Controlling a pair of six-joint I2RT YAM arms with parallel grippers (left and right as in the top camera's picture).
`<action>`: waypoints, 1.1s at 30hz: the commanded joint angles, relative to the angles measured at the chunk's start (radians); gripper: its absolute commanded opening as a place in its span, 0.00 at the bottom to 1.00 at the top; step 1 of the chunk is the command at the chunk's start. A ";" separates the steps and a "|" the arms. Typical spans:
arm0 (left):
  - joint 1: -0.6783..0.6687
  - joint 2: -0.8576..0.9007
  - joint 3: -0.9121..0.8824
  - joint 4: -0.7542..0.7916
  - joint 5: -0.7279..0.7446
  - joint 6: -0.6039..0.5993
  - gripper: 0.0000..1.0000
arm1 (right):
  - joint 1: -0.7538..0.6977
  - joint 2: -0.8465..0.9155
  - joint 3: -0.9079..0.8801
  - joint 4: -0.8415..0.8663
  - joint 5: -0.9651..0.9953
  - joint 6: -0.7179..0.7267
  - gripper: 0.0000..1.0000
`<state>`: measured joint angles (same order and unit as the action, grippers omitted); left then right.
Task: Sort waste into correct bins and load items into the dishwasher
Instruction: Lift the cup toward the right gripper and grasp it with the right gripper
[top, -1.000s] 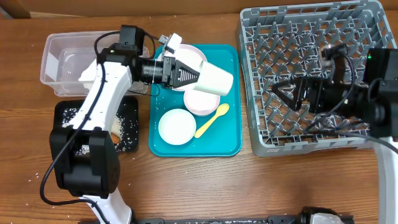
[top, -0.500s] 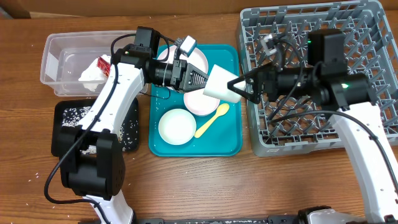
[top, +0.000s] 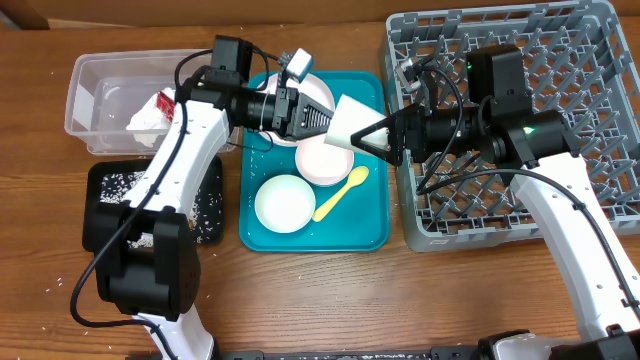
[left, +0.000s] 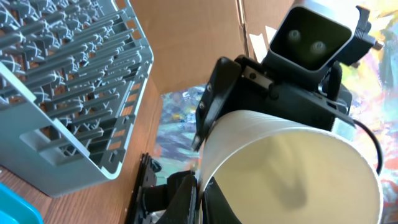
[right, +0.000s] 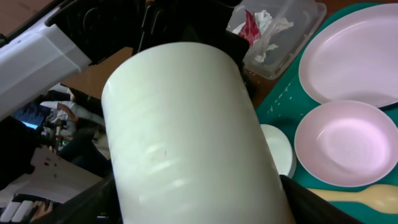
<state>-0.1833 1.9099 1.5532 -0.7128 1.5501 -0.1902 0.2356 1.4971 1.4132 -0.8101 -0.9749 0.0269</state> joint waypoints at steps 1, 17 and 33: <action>0.006 -0.001 0.021 0.043 0.031 -0.088 0.04 | 0.006 -0.002 -0.004 0.011 0.009 -0.001 0.72; -0.003 -0.001 0.021 0.048 0.031 -0.087 0.04 | 0.006 -0.002 -0.004 0.169 -0.033 0.060 0.56; -0.005 -0.001 0.021 0.048 -0.014 -0.087 0.13 | -0.080 -0.033 -0.004 0.192 -0.033 0.060 0.44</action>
<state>-0.1829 1.9099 1.5608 -0.6613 1.5555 -0.2798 0.2001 1.4967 1.3998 -0.6224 -1.0161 0.0925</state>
